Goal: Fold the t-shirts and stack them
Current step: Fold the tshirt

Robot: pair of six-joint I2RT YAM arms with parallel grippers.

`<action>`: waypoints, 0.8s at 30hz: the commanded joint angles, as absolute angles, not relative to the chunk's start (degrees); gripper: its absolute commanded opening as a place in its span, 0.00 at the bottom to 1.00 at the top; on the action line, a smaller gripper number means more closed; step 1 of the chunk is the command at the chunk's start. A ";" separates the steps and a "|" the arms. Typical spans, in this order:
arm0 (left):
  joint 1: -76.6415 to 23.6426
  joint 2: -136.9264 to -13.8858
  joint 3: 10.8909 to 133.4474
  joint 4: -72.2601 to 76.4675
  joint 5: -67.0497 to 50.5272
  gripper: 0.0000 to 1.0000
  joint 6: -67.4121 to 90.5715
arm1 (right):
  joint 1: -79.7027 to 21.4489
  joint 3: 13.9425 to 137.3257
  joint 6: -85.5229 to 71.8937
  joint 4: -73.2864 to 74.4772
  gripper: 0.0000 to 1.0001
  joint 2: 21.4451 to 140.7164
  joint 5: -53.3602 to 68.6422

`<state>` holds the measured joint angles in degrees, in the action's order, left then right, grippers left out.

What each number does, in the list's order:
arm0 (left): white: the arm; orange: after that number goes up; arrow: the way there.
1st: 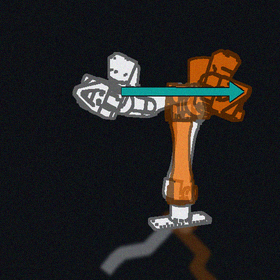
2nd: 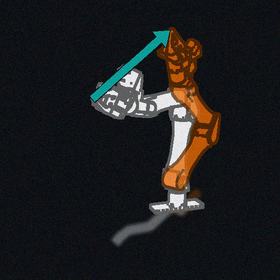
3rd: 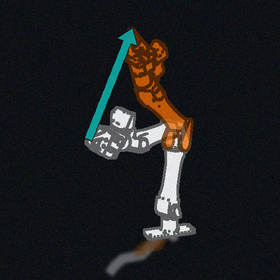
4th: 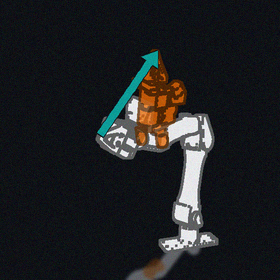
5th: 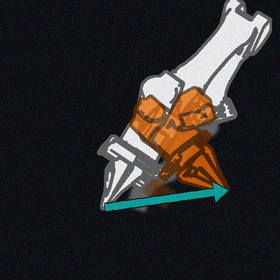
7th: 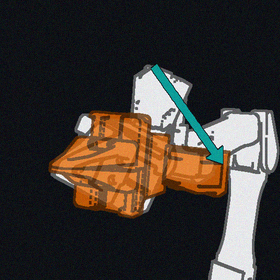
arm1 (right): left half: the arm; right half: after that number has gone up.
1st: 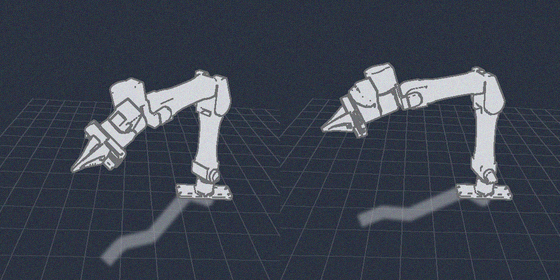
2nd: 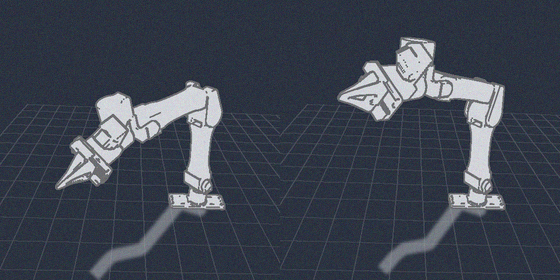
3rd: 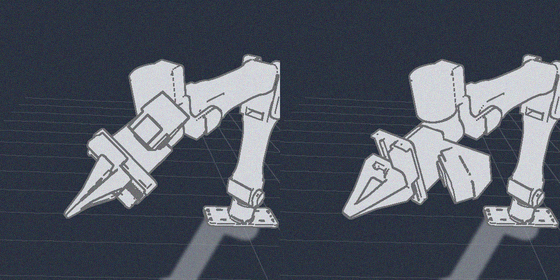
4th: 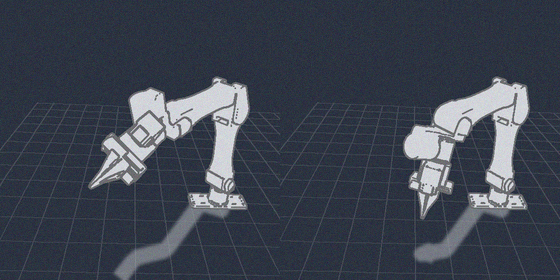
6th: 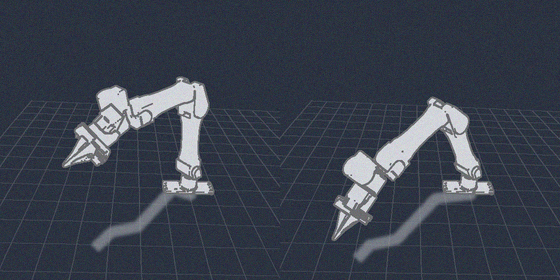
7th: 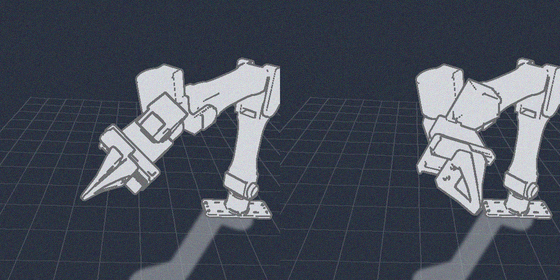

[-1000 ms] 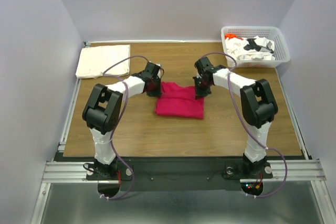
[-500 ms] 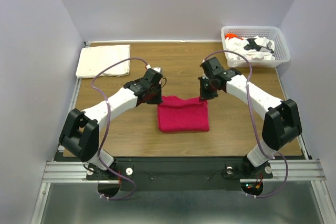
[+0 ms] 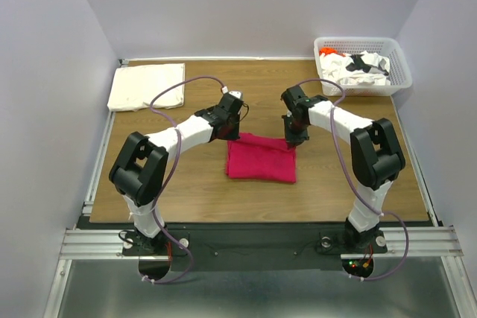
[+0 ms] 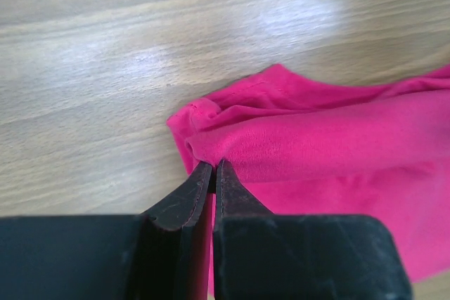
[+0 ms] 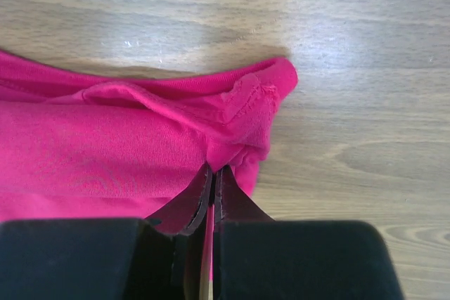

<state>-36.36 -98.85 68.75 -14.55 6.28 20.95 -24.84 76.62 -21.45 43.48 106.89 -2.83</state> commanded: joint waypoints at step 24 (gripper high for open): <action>-36.47 -90.46 71.11 -12.04 14.42 0.79 23.38 | -24.35 79.20 -24.44 38.94 0.39 92.03 -8.63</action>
<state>-36.25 -98.83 68.79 -12.71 12.14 22.65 -24.71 77.17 -24.53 42.30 97.14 -10.20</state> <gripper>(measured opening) 0.790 0.386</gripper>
